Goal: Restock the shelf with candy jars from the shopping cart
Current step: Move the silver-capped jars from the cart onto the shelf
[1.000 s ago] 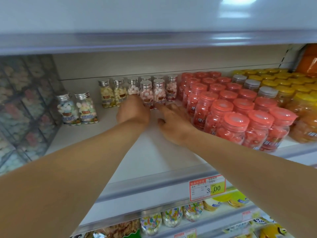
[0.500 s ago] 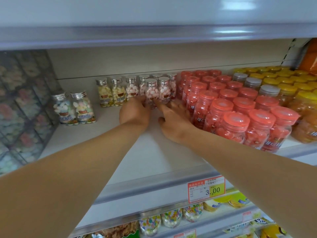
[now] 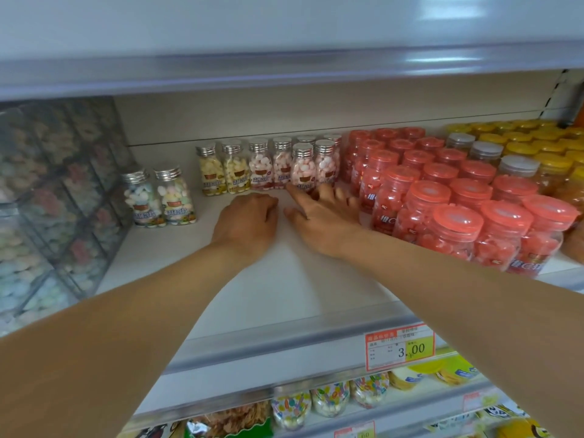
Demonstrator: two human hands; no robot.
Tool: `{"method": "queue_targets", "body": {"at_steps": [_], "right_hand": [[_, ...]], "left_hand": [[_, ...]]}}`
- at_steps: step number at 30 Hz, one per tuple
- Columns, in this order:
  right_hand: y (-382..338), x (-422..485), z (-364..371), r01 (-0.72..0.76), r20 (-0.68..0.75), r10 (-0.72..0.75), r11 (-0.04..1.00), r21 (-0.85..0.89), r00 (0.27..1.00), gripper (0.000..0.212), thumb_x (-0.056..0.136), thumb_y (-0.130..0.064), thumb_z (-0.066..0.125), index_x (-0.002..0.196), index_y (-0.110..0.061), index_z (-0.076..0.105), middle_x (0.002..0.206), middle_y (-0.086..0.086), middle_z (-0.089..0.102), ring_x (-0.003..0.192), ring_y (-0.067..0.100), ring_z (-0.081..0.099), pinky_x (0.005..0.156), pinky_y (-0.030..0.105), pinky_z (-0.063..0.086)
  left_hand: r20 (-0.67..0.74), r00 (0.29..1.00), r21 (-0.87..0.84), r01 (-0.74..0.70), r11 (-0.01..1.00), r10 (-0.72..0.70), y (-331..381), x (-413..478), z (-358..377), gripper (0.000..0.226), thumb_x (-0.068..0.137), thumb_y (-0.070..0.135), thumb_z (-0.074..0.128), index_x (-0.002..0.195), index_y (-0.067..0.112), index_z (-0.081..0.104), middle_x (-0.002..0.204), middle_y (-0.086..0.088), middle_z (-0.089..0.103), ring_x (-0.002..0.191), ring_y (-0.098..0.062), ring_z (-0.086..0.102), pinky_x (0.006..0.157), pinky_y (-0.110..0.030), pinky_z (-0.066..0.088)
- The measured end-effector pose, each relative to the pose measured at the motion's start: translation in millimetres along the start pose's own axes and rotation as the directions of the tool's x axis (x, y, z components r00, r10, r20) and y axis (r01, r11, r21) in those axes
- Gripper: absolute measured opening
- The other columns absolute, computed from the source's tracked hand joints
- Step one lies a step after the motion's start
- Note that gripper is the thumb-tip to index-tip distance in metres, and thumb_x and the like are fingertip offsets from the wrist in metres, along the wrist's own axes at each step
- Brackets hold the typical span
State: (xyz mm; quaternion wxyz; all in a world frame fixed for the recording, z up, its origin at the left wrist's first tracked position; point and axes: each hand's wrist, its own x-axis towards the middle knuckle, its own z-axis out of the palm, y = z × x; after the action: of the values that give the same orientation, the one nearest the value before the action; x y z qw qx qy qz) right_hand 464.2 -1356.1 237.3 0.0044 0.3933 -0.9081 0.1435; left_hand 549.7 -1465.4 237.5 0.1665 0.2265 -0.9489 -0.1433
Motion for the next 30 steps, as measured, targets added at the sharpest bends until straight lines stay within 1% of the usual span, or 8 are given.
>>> {"method": "queue_targets", "body": {"at_steps": [3,6,11,20,24,26,28,30], "right_hand": [[-5.0,5.0,2.3,-0.029,0.004,0.029,0.999,-0.022,1.0,0.051,0.101,-0.053,0.019,0.151,-0.043,0.013,0.147,0.012,0.026,0.136,0.032,0.019,0.104,0.043,0.018],[-6.0,8.1,4.7,-0.038,-0.014,0.037,0.998,-0.048,0.999,0.051,0.1,-0.054,0.016,0.15,-0.044,0.012,0.144,0.012,0.029,0.132,0.031,0.023,0.101,0.043,0.02],[-4.3,7.8,4.8,-0.072,-0.025,0.071,0.996,-0.051,0.997,0.052,0.1,-0.054,0.015,0.151,-0.043,0.012,0.143,0.012,0.028,0.132,0.031,0.022,0.105,0.043,0.018],[-2.3,6.7,4.6,-0.052,-0.059,0.05,0.999,-0.018,0.997,0.053,0.099,-0.055,0.025,0.15,-0.043,0.018,0.144,0.014,0.029,0.132,0.034,0.023,0.107,0.044,0.018],[-3.0,-1.4,1.0,-0.038,-0.084,0.044,0.997,0.069,0.995,0.05,0.098,-0.045,0.04,0.147,-0.037,0.032,0.147,0.014,0.031,0.137,0.034,0.025,0.111,0.043,0.018],[-6.9,-8.4,-1.1,-0.007,-0.115,0.024,0.988,0.151,0.993,0.045,0.097,-0.038,0.046,0.142,-0.029,0.043,0.143,0.013,0.04,0.133,0.032,0.035,0.111,0.041,0.026],[-15.9,-20.5,-6.3,0.049,-0.15,-0.006,0.957,0.285,0.989,0.037,0.096,-0.03,0.05,0.132,-0.023,0.054,0.132,0.01,0.054,0.12,0.027,0.051,0.103,0.039,0.04],[-29.0,-37.0,-12.6,0.125,-0.216,-0.042,0.914,0.386,0.975,0.027,0.095,-0.021,0.051,0.12,-0.018,0.064,0.118,0.005,0.065,0.106,0.023,0.059,0.092,0.035,0.046]], "left_hand": [[0.067,0.997,0.046,-0.028,0.999,0.024,-3.0,-4.9,-0.9,0.041,0.103,0.023,0.028,0.137,0.014,0.051,0.149,-0.007,0.042,0.135,-0.025,0.04,0.108,-0.034,0.033],[0.074,0.997,0.064,-0.034,0.997,0.029,-5.3,-4.6,0.2,0.043,0.104,0.025,0.027,0.142,0.018,0.045,0.154,-0.006,0.033,0.14,-0.023,0.032,0.113,-0.032,0.025],[0.121,0.992,0.115,0.001,0.993,-0.015,-9.0,-3.6,2.0,0.046,0.104,0.028,0.024,0.149,0.026,0.031,0.16,-0.003,0.018,0.148,-0.019,0.013,0.12,-0.041,0.007],[0.167,0.985,0.086,0.015,0.996,-0.029,-8.1,-4.9,-2.5,0.047,0.104,0.026,0.025,0.15,0.024,0.027,0.161,-0.004,0.013,0.148,-0.019,0.009,0.12,-0.039,0.003],[0.203,0.978,0.021,0.04,0.999,-0.044,-7.2,-16.1,-12.9,0.046,0.103,0.022,0.029,0.15,0.019,0.029,0.16,-0.005,0.016,0.147,-0.019,0.012,0.118,-0.03,0.008],[0.185,0.981,-0.03,0.07,0.997,-0.064,-6.2,-27.5,-20.4,0.045,0.103,0.021,0.032,0.147,0.017,0.035,0.157,-0.005,0.025,0.145,-0.019,0.022,0.113,-0.025,0.018],[0.127,0.986,-0.084,0.118,0.989,-0.106,-4.0,-43.2,-31.3,0.042,0.101,0.02,0.034,0.142,0.017,0.046,0.148,-0.006,0.043,0.133,-0.023,0.041,0.101,-0.024,0.033],[0.037,0.99,-0.131,0.14,0.981,-0.136,-0.6,-63.0,-44.8,0.039,0.098,0.016,0.037,0.133,0.018,0.055,0.132,-0.008,0.059,0.114,-0.027,0.055,0.083,-0.025,0.04]]}}
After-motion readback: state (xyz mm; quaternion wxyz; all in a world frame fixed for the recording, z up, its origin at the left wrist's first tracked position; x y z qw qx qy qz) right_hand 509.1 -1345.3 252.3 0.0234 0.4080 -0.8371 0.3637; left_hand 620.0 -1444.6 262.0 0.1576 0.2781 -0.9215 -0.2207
